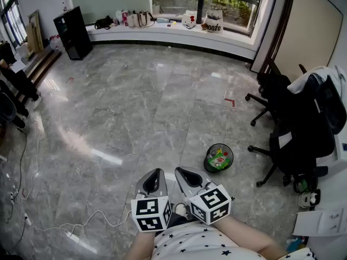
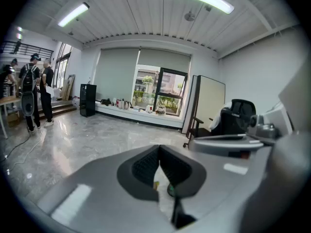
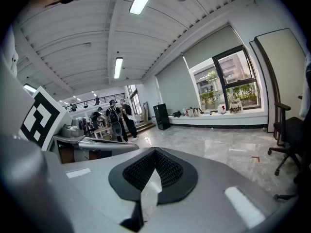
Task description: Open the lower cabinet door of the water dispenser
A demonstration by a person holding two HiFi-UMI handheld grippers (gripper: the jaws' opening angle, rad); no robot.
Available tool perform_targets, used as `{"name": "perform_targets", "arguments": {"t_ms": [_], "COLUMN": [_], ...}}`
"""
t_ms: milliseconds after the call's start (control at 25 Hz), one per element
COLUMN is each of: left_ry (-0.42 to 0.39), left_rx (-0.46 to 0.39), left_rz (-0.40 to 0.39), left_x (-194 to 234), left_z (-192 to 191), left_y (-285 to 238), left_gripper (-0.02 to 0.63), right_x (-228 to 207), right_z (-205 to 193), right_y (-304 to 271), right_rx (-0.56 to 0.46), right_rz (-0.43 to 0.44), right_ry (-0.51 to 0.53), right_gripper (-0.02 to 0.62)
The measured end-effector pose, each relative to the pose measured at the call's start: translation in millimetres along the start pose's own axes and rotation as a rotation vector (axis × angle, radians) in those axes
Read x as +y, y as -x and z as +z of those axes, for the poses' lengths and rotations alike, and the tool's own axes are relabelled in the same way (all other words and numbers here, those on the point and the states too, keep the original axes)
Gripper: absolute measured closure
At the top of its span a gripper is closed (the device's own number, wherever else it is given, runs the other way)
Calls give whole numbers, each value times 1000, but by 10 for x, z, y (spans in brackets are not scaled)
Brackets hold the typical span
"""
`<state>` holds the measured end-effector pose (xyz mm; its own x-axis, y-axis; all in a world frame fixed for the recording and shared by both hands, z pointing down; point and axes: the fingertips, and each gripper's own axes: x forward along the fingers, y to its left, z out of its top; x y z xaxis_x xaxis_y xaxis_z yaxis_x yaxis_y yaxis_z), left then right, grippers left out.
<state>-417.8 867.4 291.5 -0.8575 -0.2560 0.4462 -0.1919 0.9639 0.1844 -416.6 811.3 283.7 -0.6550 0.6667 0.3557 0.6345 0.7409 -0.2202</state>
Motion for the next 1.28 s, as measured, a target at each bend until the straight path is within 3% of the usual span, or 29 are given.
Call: {"name": "perform_targets", "arguments": {"t_ms": [240,560,920,1280], "left_ry": [-20,-116,-182,-307], "left_rx": [22,57,105,148], "left_rz": [-90,-276,-490,-722], "left_x": [-393,-1519,-3287,-5367], "left_z": [-8,-25,-274,-836], "left_y": [-164,-396,-482,-336], "left_gripper": [600,600,600,600], "right_x": [-305,-1067,-2015,-2844], "right_z": [-37,-131,-364,-903], "right_y": [273,1131,2661,4506], "right_rx": [-10,-54,-109,-167], "right_rz": [-83,-278,-498,-752], "right_ry": [-27,-113,-185,-265], "right_gripper": [598,597,598,597]}}
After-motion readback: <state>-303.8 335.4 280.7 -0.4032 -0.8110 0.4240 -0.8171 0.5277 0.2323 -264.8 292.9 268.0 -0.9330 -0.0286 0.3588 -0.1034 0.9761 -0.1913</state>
